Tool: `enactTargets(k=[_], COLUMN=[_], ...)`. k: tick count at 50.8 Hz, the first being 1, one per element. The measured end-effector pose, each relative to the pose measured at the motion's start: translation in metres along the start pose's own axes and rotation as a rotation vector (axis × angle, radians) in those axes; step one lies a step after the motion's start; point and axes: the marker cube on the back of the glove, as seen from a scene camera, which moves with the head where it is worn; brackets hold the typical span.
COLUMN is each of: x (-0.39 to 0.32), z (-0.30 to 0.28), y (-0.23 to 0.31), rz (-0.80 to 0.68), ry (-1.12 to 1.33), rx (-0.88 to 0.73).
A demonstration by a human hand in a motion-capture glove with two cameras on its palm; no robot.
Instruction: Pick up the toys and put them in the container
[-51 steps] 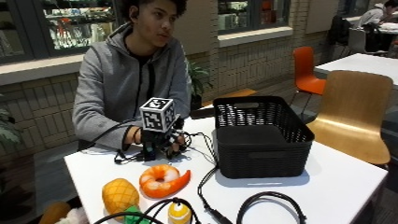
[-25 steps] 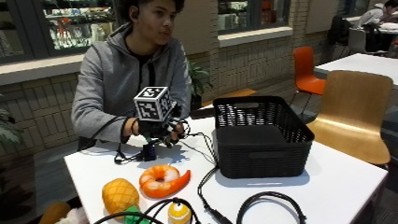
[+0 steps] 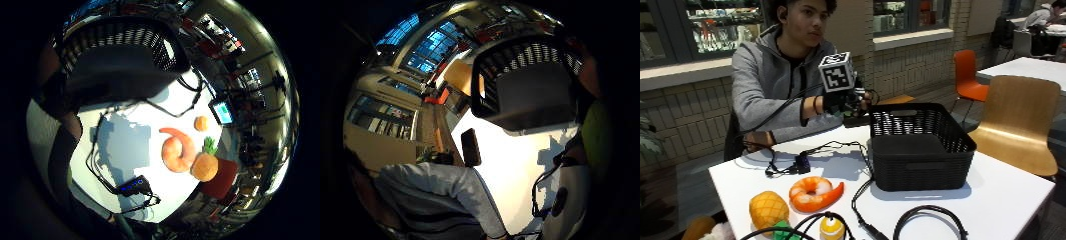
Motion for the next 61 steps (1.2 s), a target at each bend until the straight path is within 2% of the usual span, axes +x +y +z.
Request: enactTargets(k=[12, 24, 42, 49, 61], x=[-0.011, -0.015, -0.023, -0.023, -0.012], z=[0.000, 0.009, 0.020, 0.026, 0.029], y=[-0.061, -0.088, -0.101, -0.100, -0.093], rz=[-0.022, -0.029, -0.062, -0.044, -0.019], ry=[-0.061, -0.090, -0.110, -0.085, -0.108], rx=[-0.054, -0.084, -0.126, -0.194, -0.208])
